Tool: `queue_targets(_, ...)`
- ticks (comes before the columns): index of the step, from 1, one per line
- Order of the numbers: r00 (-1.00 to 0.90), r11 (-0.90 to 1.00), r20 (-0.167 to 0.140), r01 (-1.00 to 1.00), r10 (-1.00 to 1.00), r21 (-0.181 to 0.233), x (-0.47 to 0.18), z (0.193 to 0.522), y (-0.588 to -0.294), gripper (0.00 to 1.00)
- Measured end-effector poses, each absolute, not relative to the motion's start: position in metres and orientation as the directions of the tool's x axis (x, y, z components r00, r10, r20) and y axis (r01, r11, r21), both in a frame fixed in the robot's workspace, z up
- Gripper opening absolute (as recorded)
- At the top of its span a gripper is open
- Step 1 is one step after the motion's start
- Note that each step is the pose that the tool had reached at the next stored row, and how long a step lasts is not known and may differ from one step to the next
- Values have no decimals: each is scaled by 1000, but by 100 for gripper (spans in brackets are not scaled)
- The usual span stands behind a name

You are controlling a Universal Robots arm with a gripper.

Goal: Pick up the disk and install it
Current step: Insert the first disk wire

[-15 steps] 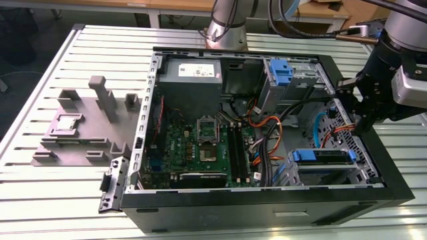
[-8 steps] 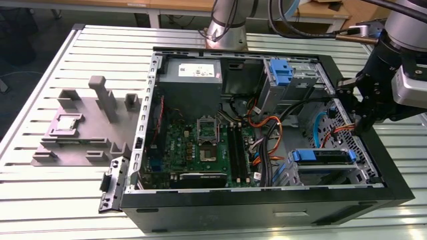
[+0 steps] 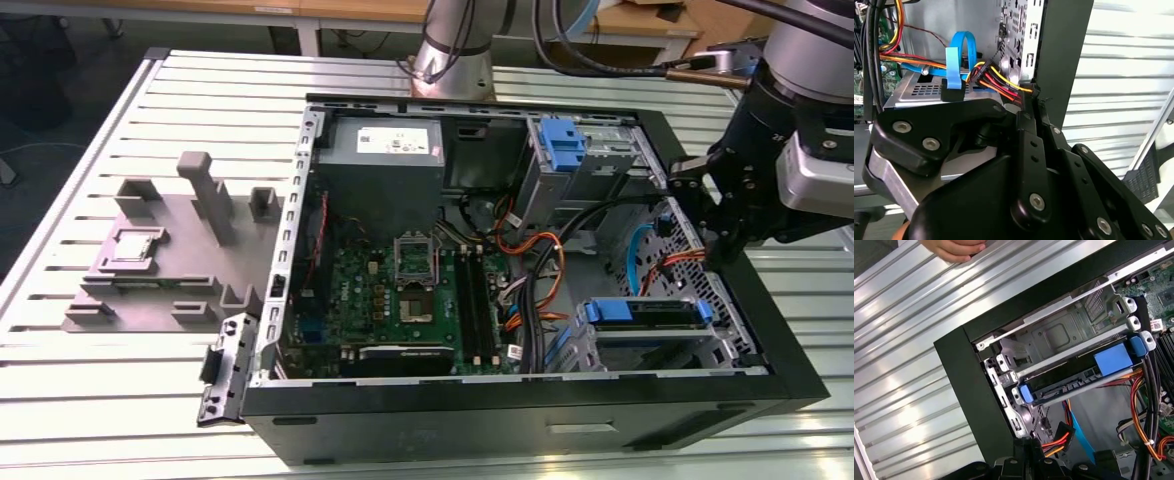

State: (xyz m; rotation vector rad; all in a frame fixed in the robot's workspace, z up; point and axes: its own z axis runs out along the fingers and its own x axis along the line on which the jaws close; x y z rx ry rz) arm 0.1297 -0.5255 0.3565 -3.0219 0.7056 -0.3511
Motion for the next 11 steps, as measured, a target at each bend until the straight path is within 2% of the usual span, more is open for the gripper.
queue_targets(11,806,-831,214,-552,-552,-67,123,356,-526,17)
